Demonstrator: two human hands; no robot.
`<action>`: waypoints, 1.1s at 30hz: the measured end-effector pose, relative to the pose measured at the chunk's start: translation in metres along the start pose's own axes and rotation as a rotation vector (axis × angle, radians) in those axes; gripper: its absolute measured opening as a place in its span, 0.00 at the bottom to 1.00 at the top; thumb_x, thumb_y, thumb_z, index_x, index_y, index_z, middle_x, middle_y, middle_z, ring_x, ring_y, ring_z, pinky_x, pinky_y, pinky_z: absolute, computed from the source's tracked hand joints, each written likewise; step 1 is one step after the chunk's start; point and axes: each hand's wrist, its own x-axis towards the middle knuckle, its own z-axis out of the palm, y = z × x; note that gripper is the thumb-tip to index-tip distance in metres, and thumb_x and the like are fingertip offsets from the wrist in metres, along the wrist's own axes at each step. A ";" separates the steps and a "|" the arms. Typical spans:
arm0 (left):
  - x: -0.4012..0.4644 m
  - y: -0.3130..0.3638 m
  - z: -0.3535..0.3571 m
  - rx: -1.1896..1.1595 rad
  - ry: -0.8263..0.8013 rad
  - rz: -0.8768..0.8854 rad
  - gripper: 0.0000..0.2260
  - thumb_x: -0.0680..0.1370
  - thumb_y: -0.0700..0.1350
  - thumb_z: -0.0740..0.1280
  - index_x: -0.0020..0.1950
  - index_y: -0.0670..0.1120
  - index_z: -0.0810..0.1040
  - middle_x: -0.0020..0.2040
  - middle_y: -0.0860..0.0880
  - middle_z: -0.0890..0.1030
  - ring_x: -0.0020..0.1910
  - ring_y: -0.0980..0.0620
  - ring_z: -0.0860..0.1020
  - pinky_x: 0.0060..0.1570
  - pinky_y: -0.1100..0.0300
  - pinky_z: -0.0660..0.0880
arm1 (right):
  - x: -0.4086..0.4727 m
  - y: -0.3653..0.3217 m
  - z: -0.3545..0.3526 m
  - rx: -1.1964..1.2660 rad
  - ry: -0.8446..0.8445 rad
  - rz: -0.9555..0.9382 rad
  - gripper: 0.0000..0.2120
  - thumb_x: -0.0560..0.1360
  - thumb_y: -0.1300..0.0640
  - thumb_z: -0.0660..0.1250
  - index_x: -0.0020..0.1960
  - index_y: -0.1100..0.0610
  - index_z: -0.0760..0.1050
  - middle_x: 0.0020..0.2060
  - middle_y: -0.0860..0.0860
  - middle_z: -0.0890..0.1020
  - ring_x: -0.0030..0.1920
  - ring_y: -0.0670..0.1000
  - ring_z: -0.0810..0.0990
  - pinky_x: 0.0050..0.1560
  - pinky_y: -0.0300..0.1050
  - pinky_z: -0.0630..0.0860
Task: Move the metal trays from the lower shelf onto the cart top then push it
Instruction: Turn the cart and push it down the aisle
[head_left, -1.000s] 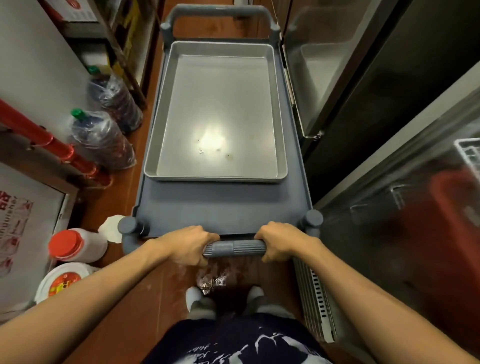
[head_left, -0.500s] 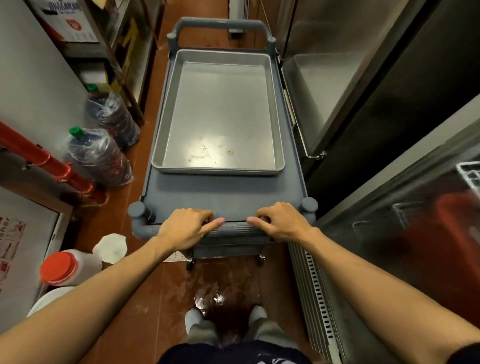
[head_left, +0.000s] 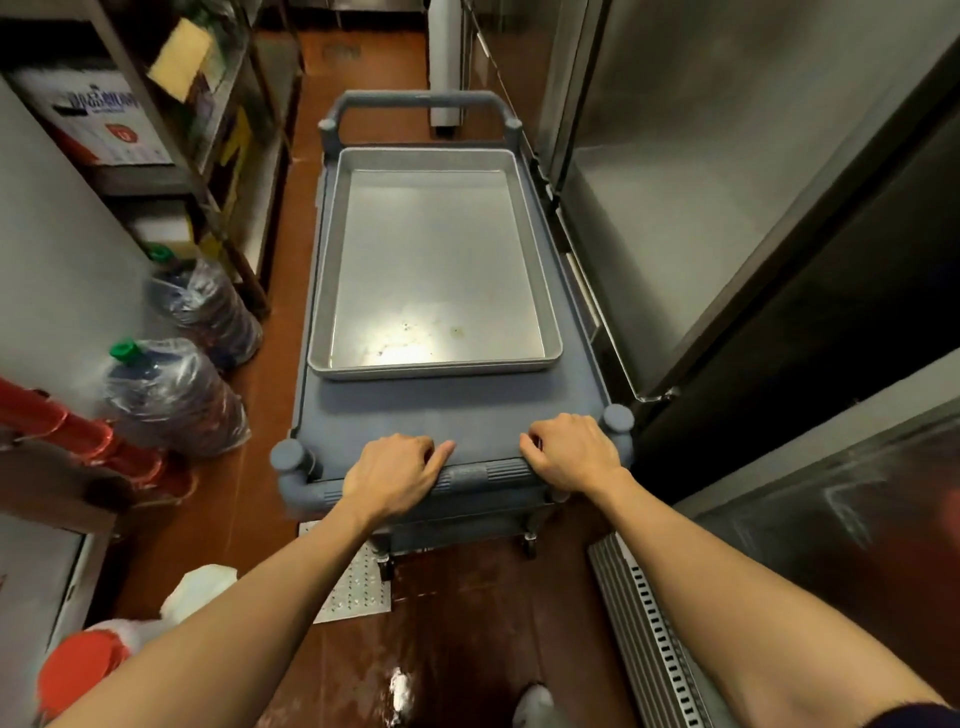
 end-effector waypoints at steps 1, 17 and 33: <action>0.009 -0.004 -0.002 0.010 -0.001 -0.010 0.28 0.81 0.65 0.49 0.37 0.47 0.75 0.34 0.47 0.82 0.34 0.45 0.80 0.41 0.50 0.79 | 0.010 0.002 0.000 -0.002 0.002 0.018 0.20 0.74 0.41 0.54 0.31 0.53 0.71 0.30 0.55 0.81 0.30 0.59 0.77 0.33 0.49 0.72; 0.183 -0.054 -0.034 -0.133 0.113 -0.192 0.19 0.78 0.66 0.55 0.41 0.53 0.74 0.39 0.54 0.80 0.37 0.52 0.78 0.40 0.55 0.75 | 0.197 0.045 -0.016 0.168 -0.039 0.062 0.18 0.76 0.41 0.58 0.46 0.52 0.80 0.40 0.53 0.85 0.42 0.57 0.82 0.47 0.52 0.77; 0.370 -0.122 -0.059 -0.040 0.061 -0.121 0.20 0.78 0.58 0.54 0.29 0.50 0.66 0.32 0.50 0.76 0.29 0.51 0.72 0.33 0.57 0.65 | 0.389 0.083 -0.025 0.092 -0.023 0.139 0.20 0.71 0.40 0.55 0.43 0.52 0.79 0.39 0.54 0.85 0.39 0.61 0.82 0.39 0.51 0.76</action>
